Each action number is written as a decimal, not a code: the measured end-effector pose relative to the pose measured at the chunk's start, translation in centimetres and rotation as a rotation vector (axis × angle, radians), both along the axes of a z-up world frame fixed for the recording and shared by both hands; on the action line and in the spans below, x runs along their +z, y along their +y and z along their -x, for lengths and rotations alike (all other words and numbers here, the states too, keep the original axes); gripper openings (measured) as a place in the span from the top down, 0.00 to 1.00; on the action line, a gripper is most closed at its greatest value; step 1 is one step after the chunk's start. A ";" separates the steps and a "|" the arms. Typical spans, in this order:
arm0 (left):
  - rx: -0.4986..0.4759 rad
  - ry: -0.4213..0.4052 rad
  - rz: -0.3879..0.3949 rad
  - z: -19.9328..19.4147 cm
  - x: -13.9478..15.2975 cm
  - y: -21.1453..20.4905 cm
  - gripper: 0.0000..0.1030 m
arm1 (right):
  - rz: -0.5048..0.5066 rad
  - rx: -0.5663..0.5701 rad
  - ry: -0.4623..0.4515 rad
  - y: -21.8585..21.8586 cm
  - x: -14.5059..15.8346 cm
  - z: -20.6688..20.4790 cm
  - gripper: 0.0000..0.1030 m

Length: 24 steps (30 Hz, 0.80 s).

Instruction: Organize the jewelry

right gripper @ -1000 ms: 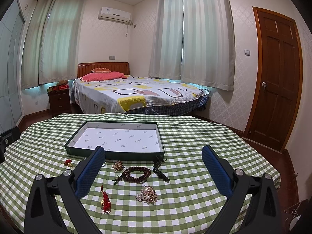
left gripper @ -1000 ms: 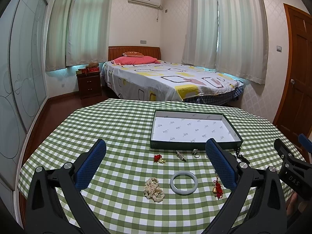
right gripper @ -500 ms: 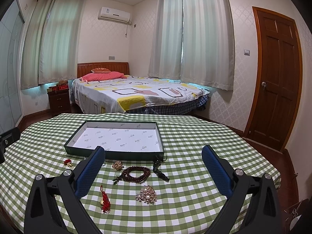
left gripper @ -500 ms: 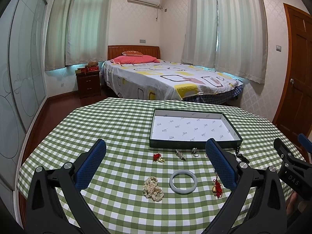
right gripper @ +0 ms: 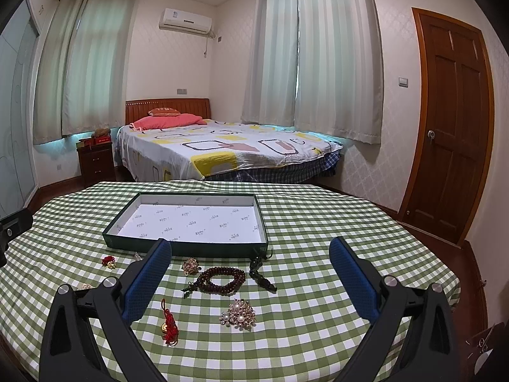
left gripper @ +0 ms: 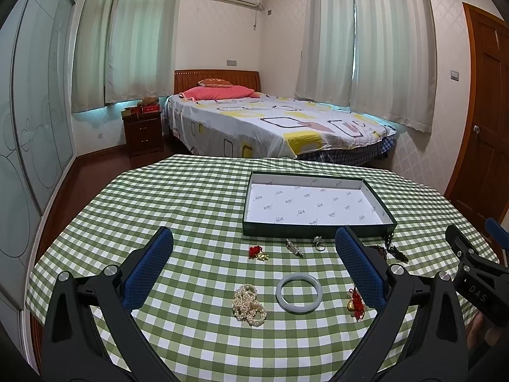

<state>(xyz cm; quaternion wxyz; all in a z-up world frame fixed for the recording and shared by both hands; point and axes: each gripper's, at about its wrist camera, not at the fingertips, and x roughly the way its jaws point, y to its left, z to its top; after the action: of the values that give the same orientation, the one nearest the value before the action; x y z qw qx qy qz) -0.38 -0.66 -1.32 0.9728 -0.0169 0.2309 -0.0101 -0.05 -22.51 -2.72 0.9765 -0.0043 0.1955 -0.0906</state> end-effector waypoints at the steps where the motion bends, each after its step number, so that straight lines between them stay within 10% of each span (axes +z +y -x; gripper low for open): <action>1: 0.000 0.001 0.000 -0.1 -0.1 0.0 0.04 | 0.000 -0.001 0.000 0.0 0.0 0.0 0.06; 13: 0.014 -0.006 -0.063 -1.9 -3.1 1.2 0.04 | 0.020 0.012 0.016 -0.5 -2.9 -1.5 0.06; 20: -0.004 0.193 -0.028 -5.2 -8.4 2.0 0.06 | 0.016 0.019 0.131 -1.2 -7.4 -3.5 0.06; 24: -0.013 0.318 -0.018 -7.1 -11.3 2.3 0.28 | -0.007 0.026 0.174 -1.6 -8.4 -4.4 0.06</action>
<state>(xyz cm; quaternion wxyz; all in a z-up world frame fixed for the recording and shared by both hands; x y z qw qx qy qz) 6.75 1.60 -12.64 0.9240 -0.0082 0.3822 -0.0114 4.32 -24.10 -11.15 0.9569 -0.0114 0.2798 -0.0768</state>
